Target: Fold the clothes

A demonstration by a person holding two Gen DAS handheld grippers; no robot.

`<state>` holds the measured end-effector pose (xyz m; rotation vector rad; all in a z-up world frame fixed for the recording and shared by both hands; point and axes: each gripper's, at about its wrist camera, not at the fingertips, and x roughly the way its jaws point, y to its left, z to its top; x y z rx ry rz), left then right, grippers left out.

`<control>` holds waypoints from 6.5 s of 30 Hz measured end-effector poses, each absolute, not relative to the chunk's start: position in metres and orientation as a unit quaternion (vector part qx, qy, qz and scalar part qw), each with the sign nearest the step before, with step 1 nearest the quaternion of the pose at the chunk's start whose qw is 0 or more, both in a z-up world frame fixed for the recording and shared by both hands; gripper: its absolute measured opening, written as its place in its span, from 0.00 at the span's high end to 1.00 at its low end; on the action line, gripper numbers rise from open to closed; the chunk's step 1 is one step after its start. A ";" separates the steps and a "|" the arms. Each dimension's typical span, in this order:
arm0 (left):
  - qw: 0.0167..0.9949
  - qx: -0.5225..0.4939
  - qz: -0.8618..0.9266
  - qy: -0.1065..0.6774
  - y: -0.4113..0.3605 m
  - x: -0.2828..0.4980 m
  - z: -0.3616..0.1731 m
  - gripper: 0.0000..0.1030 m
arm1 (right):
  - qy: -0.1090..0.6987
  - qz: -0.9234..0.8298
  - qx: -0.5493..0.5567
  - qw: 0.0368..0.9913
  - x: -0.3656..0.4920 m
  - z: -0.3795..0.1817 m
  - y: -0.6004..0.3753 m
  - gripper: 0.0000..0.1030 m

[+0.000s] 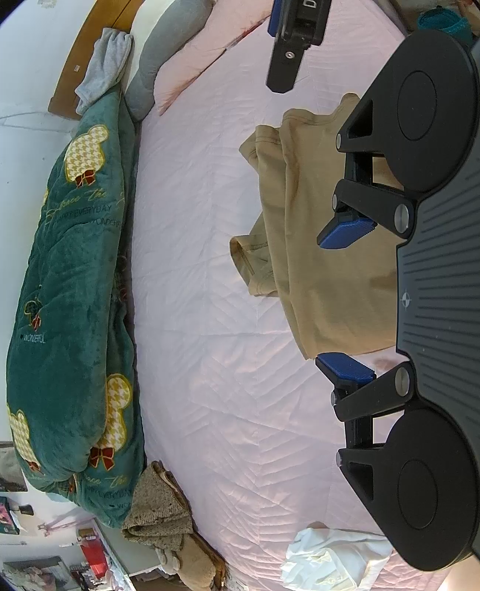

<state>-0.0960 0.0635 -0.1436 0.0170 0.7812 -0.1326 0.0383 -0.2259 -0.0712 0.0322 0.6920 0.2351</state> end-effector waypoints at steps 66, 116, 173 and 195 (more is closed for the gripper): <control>0.918 0.010 -0.064 0.392 0.063 -0.097 -0.153 0.38 | 0.347 0.107 0.015 0.932 0.042 -0.079 -0.229 0.03; 0.918 0.014 -0.061 0.393 0.069 -0.104 -0.150 0.37 | 0.351 0.103 0.019 0.931 0.035 -0.083 -0.236 0.02; 0.918 0.012 -0.062 0.391 0.068 -0.106 -0.148 0.37 | 0.349 0.102 0.018 0.931 0.036 -0.082 -0.238 0.02; 0.919 0.014 -0.061 0.390 0.069 -0.106 -0.144 0.37 | 0.350 0.103 0.017 0.931 0.035 -0.081 -0.238 0.02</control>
